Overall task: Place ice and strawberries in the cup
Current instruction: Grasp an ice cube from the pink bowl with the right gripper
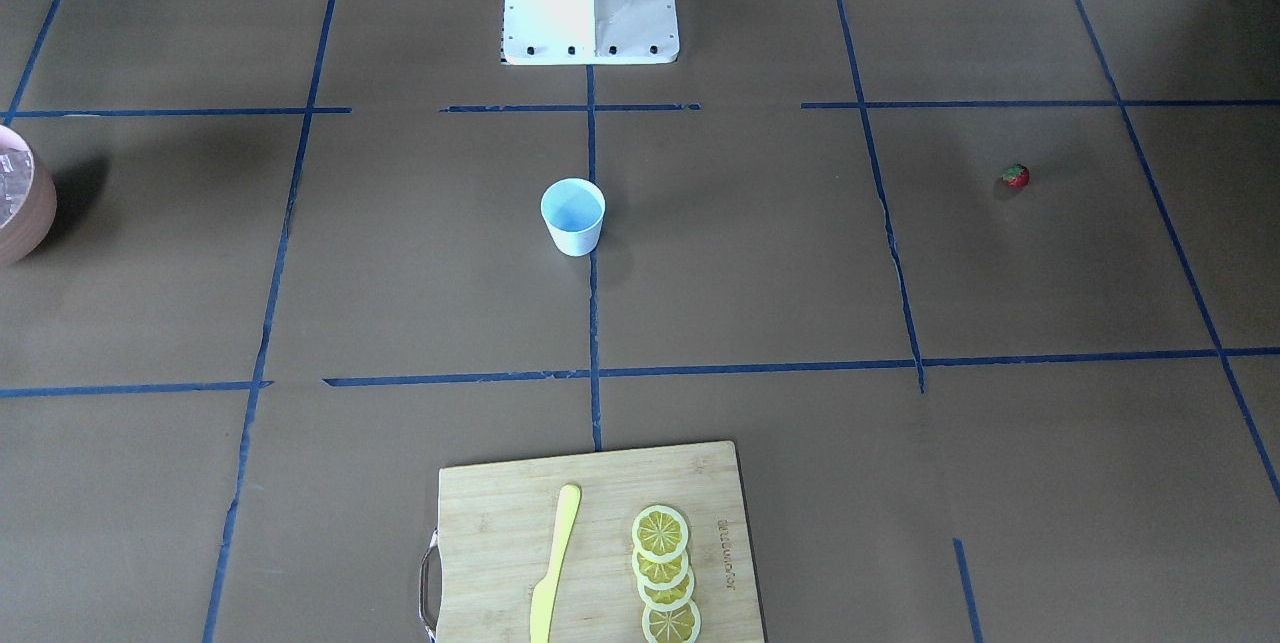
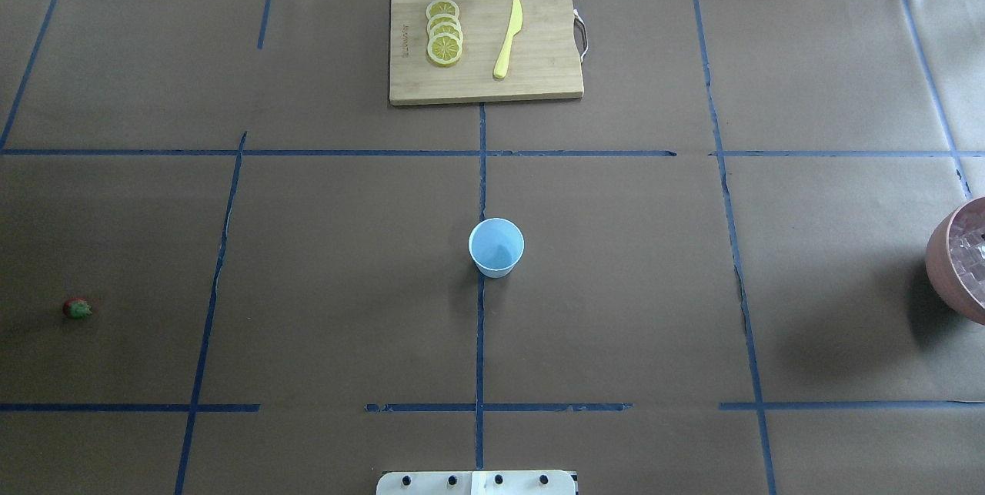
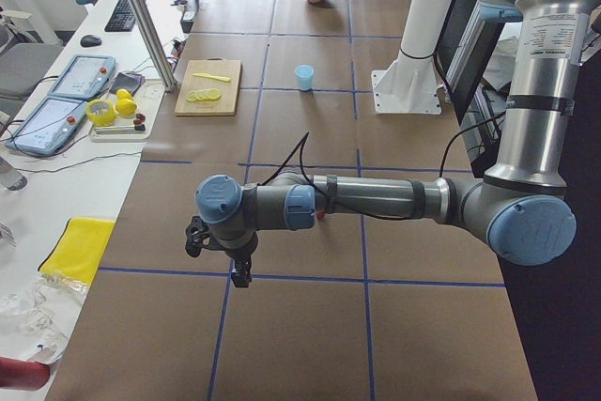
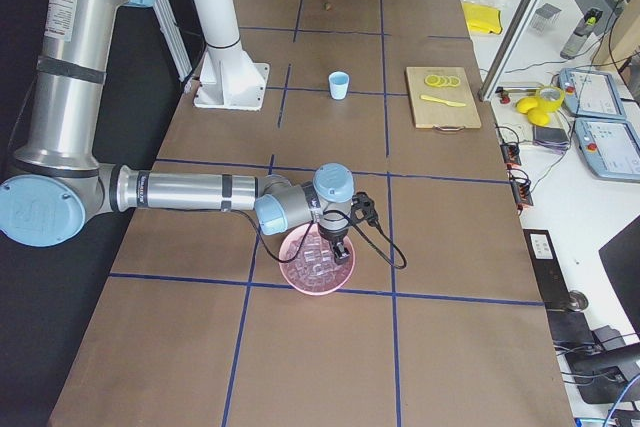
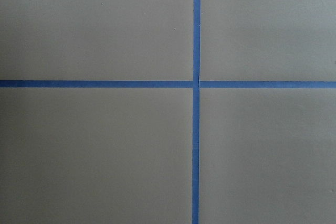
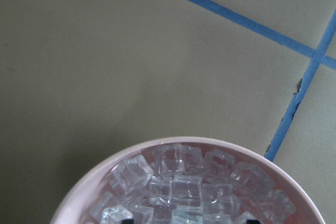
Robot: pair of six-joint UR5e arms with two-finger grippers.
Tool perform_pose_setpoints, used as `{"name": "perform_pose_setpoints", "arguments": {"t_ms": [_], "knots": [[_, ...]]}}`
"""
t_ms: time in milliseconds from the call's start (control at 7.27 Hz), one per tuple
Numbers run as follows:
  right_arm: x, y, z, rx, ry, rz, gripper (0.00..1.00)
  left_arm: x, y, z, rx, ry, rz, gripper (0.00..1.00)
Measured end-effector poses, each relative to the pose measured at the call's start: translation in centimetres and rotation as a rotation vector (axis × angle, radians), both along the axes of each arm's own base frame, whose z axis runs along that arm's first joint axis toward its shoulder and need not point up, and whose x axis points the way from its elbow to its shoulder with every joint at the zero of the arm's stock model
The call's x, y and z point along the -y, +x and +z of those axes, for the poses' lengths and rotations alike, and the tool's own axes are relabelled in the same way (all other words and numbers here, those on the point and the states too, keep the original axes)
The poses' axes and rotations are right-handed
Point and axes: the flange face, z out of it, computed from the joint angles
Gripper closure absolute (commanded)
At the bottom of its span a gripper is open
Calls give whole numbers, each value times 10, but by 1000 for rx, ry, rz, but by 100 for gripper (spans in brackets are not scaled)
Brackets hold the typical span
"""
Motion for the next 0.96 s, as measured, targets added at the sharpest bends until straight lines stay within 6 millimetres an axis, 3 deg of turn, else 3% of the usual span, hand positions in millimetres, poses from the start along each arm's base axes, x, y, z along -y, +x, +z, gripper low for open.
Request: {"name": "perform_pose_setpoints", "arguments": {"t_ms": [962], "knots": [[-4,-18,13,-52,-5,-39,39,0,0,-3,0,7,0,0]]}}
